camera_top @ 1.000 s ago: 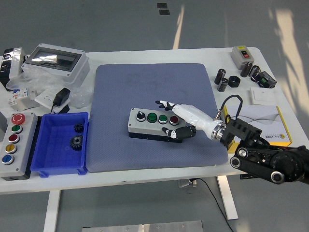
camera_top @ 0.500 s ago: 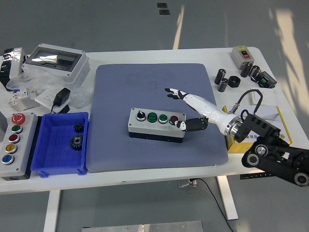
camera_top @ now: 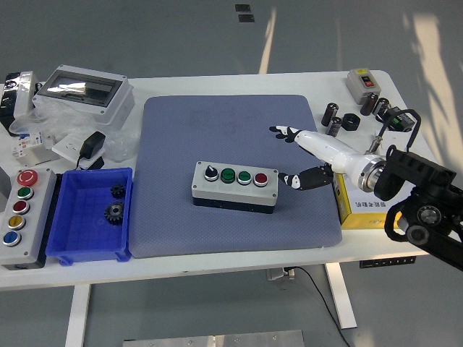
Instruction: Pick up the button,place it on the desk,press the button,press the button
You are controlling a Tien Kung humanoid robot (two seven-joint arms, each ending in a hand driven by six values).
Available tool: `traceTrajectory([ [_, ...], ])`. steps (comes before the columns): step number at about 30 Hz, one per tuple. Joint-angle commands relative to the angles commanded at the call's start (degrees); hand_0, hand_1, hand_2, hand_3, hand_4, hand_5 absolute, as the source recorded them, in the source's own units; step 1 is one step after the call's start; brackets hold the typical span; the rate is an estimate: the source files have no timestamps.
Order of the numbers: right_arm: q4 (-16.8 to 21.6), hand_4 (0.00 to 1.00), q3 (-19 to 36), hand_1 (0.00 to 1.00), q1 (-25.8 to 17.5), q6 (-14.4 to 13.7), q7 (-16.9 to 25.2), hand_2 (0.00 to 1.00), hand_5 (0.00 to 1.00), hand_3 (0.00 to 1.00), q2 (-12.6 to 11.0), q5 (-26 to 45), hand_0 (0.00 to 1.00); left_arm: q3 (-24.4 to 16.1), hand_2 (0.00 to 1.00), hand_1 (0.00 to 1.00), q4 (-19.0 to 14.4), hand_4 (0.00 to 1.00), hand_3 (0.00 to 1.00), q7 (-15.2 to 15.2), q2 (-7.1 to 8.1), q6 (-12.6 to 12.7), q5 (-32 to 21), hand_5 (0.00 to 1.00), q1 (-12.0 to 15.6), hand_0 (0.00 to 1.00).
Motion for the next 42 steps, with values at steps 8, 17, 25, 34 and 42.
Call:
traceTrajectory([
  [8, -0.7, 0.336, -0.1, 0.108, 2.21, 9.6, -4.4, 0.241, 0.02, 0.862, 3.2, 1.63, 0.043, -0.25, 0.534, 0.569, 0.0, 0.548, 0.598, 0.25, 0.14, 0.12, 0.23, 0.139, -0.08, 0.624],
  [17, -1.67, 0.298, -0.82, 0.061, 4.07, 9.75, -4.84, 0.201, 0.002, 0.852, 5.68, 0.52, 0.002, -0.4, 0.534, 0.568, 0.0, 0.548, 0.598, 0.42, 0.1, 0.2, 0.37, 0.139, -0.05, 0.624],
  [25, -5.62, 0.274, -3.64, 0.048, 5.19, 8.26, -4.34, 0.186, 0.002, 0.829, 8.75, 0.67, 0.002, -0.2, 0.534, 0.569, 0.0, 0.549, 0.598, 0.28, -0.13, 0.17, 0.2, 0.141, -0.3, 0.623],
  [34, -8.82, 0.262, -6.25, 0.048, 4.38, 6.36, -4.27, 0.182, 0.002, 0.82, 9.68, -0.32, 0.002, -0.1, 0.534, 0.57, 0.0, 0.554, 0.598, 0.21, -0.34, 0.21, -0.1, 0.147, -0.44, 0.623],
  [42, -10.94, 0.253, -7.79, 0.045, 4.44, 4.47, -3.86, 0.178, 0.002, 0.794, 10.67, -0.72, 0.002, 0.21, 0.533, 0.57, 0.0, 0.555, 0.597, -0.05, -0.42, 0.2, -0.55, 0.151, -0.81, 0.623],
])
